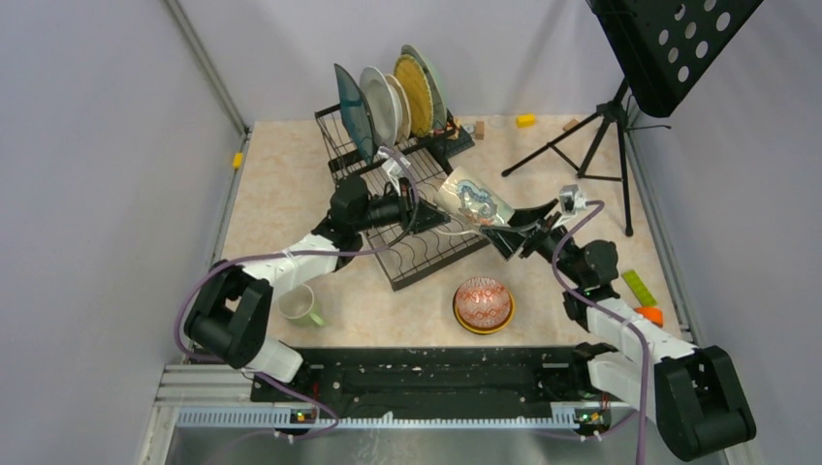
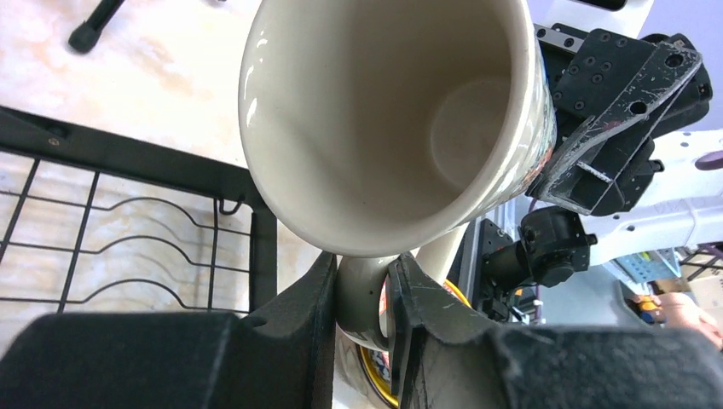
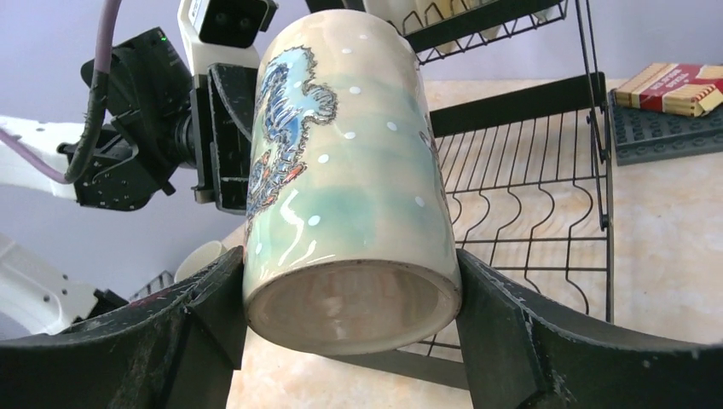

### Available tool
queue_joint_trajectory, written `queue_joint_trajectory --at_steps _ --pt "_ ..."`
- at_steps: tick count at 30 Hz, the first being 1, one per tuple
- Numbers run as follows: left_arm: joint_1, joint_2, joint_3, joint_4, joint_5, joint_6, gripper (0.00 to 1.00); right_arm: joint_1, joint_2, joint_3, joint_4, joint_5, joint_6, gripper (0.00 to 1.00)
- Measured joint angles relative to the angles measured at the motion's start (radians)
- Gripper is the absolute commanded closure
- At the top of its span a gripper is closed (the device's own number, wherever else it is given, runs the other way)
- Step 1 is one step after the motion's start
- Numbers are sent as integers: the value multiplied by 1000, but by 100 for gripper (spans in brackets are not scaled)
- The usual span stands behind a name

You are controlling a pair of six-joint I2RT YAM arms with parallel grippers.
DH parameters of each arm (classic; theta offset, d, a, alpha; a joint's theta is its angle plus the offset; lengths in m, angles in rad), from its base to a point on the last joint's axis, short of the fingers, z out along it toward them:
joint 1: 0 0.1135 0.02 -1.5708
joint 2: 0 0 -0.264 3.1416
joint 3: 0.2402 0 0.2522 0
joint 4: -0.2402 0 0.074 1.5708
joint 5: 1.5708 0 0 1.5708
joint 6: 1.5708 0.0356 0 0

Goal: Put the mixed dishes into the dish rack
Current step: Turn the cup upside down in the dish rack.

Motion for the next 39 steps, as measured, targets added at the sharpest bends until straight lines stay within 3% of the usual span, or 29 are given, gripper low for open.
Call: queue_joint_trajectory --at_steps 13,21,32,37,39 --pt "0 72 -59 412 114 55 100 -1 -58 -81 164 -41 -178 99" --pt "-2 87 -48 547 180 14 100 -1 -146 -93 161 -56 -243 88" --pt "18 124 3 537 226 -167 100 0 -75 -80 212 -14 -106 75" --pt "37 124 31 498 239 -241 100 -2 23 -45 288 -8 -11 65" --pt "47 124 37 502 244 -286 100 -2 61 -27 321 -10 29 55"
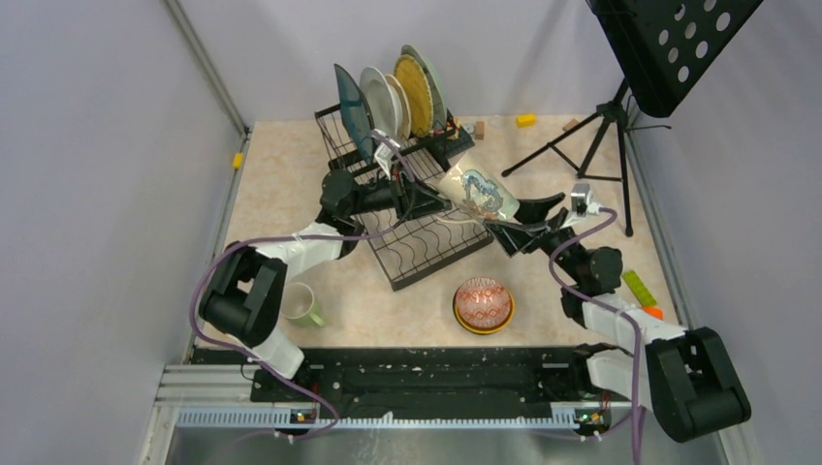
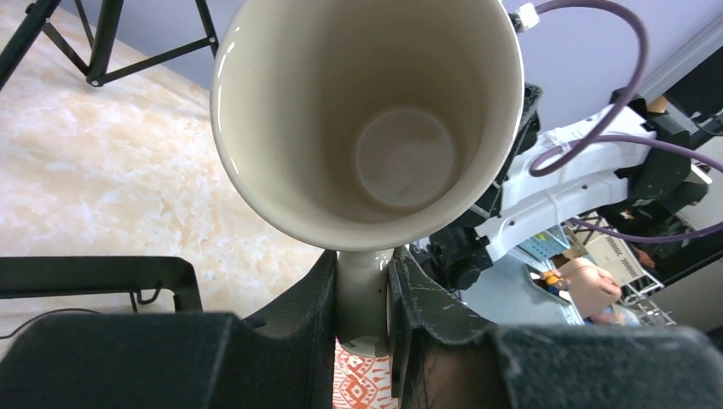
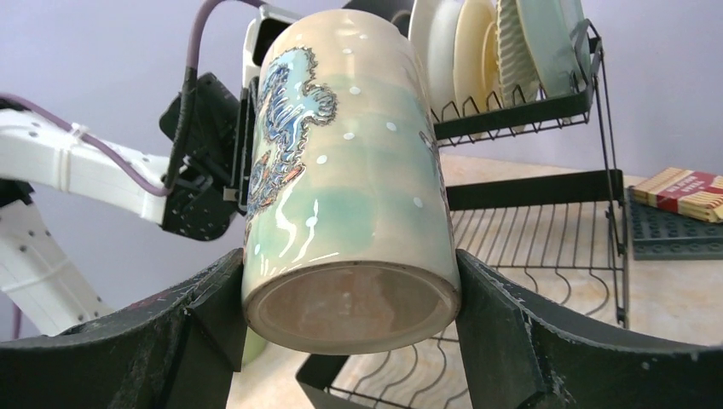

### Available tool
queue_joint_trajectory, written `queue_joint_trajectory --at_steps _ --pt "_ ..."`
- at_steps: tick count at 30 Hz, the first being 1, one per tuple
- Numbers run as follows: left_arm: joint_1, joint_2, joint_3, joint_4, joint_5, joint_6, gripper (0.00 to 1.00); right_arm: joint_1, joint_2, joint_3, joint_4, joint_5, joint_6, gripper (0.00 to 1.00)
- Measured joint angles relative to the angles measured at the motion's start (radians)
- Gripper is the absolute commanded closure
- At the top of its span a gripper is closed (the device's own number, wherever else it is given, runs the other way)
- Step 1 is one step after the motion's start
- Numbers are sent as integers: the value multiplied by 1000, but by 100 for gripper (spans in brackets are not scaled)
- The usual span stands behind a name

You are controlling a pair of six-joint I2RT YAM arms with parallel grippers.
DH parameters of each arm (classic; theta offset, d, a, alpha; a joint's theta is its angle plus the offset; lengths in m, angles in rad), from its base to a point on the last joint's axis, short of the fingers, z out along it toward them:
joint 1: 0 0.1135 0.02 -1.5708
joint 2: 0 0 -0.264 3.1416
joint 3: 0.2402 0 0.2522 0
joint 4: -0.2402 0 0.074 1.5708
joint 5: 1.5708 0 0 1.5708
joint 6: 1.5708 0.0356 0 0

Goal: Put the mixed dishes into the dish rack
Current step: Turn the cup upside down in the dish rack.

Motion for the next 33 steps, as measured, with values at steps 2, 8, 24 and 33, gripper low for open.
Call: queue_joint_trajectory --at_steps 2,8,24,33 --pt "9 2 5 21 9 -57 100 0 43 13 46 -4 43 46" --pt "31 32 27 105 26 -202 100 -6 126 50 106 -19 130 27" --pt "26 3 44 14 53 -121 100 -5 140 97 95 -55 199 14" --pt "26 3 49 16 67 -132 100 -6 139 99 97 -71 218 40"
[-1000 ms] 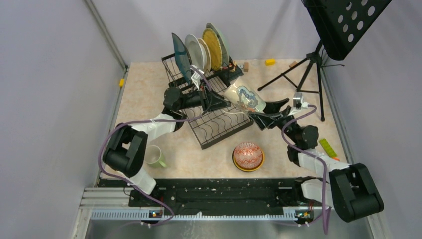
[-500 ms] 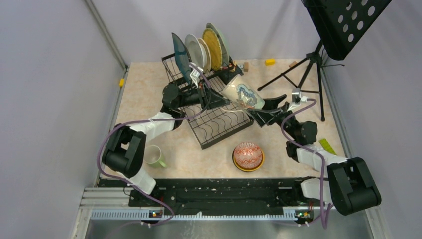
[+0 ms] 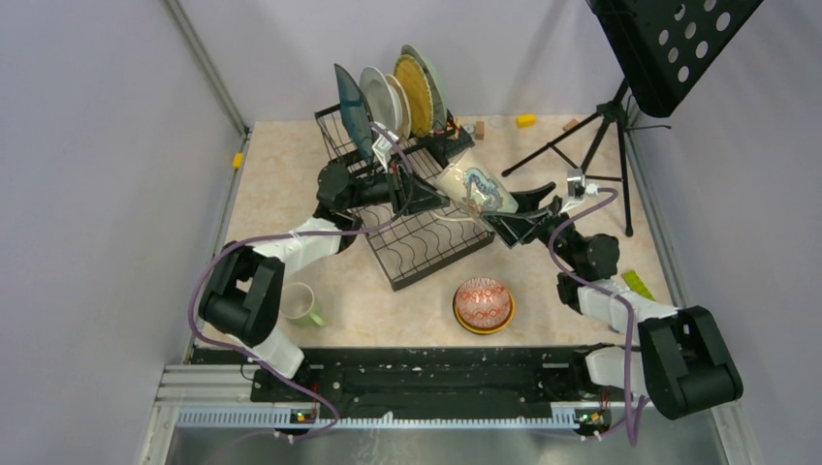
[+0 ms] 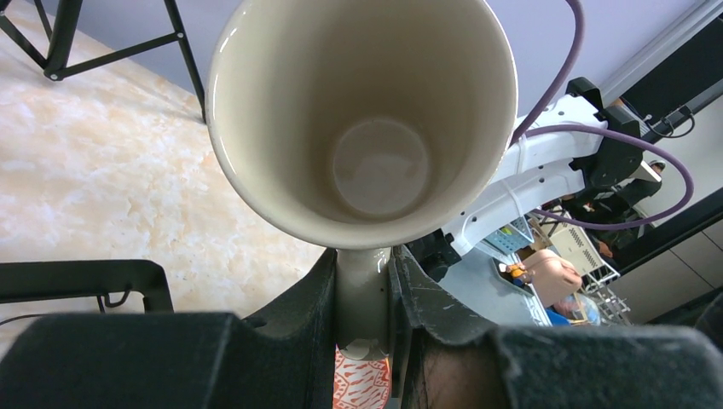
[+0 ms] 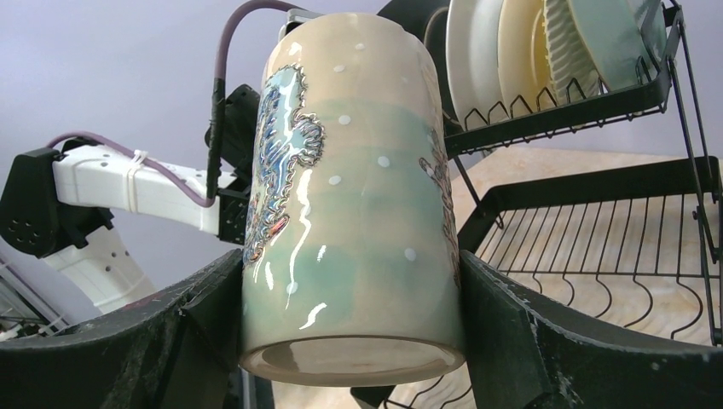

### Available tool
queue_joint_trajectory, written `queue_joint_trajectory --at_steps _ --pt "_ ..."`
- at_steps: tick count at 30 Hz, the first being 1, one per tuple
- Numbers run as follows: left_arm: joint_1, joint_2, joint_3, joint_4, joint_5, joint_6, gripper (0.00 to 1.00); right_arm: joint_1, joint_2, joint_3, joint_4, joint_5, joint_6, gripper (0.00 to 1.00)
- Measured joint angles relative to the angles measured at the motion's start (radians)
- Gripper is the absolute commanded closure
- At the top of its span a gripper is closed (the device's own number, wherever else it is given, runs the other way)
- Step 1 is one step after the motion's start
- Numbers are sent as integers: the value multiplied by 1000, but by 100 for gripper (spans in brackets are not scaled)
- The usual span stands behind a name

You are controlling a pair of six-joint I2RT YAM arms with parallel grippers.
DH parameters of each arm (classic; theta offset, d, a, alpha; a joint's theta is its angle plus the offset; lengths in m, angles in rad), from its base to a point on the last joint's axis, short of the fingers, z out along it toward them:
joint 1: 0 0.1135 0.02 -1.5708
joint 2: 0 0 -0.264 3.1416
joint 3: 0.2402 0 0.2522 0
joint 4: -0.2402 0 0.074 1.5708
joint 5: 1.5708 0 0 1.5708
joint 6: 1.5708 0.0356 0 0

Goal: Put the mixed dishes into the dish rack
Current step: Turn the cup upside down in the dish rack.

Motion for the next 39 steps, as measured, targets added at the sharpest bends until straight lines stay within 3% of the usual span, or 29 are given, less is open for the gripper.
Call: queue_joint_trajectory --at_steps 2,13,39 --pt "0 0 0 0 1 -3 100 0 -1 0 -1 -2 1 21" --pt "-1 0 0 58 4 -60 100 0 -13 0 11 -18 15 7" --pt "-15 11 0 154 -6 -162 100 14 11 -2 71 -55 65 2"
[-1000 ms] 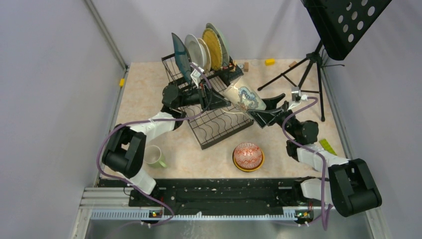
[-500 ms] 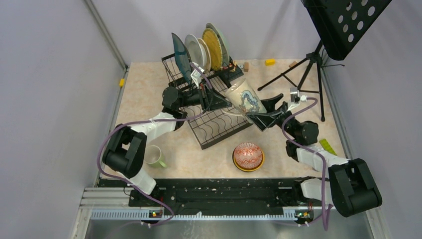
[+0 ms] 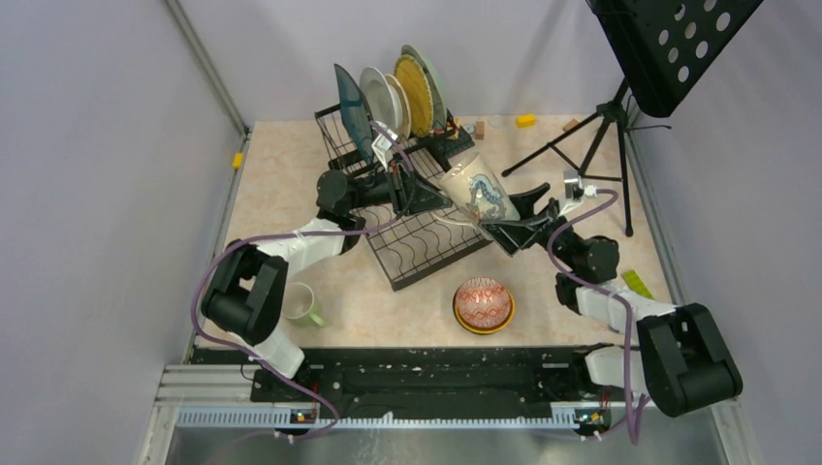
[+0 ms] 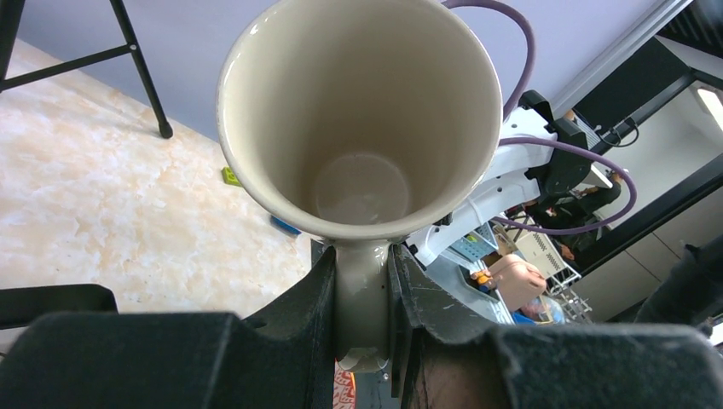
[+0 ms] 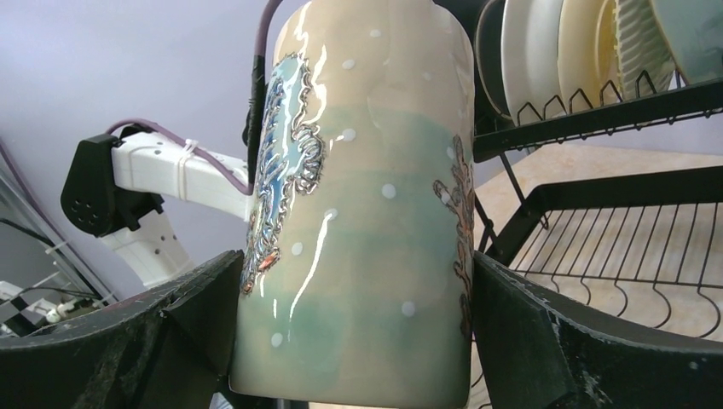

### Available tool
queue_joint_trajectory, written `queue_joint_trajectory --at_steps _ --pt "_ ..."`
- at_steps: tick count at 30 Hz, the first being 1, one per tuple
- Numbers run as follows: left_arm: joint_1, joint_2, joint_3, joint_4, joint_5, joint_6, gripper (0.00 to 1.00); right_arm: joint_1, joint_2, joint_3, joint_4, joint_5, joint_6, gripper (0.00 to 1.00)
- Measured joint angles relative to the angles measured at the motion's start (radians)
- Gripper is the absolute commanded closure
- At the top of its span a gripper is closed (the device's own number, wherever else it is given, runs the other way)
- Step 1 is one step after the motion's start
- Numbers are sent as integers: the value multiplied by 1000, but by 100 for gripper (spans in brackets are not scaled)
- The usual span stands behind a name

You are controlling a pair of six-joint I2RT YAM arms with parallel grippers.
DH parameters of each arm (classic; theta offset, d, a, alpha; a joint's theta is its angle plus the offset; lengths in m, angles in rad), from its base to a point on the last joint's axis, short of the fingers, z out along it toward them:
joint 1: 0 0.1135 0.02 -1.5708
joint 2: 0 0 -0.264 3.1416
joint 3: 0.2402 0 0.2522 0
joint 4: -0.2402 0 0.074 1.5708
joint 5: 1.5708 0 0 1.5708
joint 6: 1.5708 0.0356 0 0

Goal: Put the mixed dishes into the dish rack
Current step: Turn the cup upside down in the dish rack.

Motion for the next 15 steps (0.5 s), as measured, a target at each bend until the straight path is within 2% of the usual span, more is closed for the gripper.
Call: queue_joint_trajectory --at_steps 3,9,15 --pt "0 0 0 6 -7 -12 100 3 6 -7 10 1 12 3" --pt "0 2 0 42 -39 -37 100 13 33 -7 24 -7 38 14" --pt "1 2 0 44 -44 -39 100 13 40 -7 26 5 50 5"
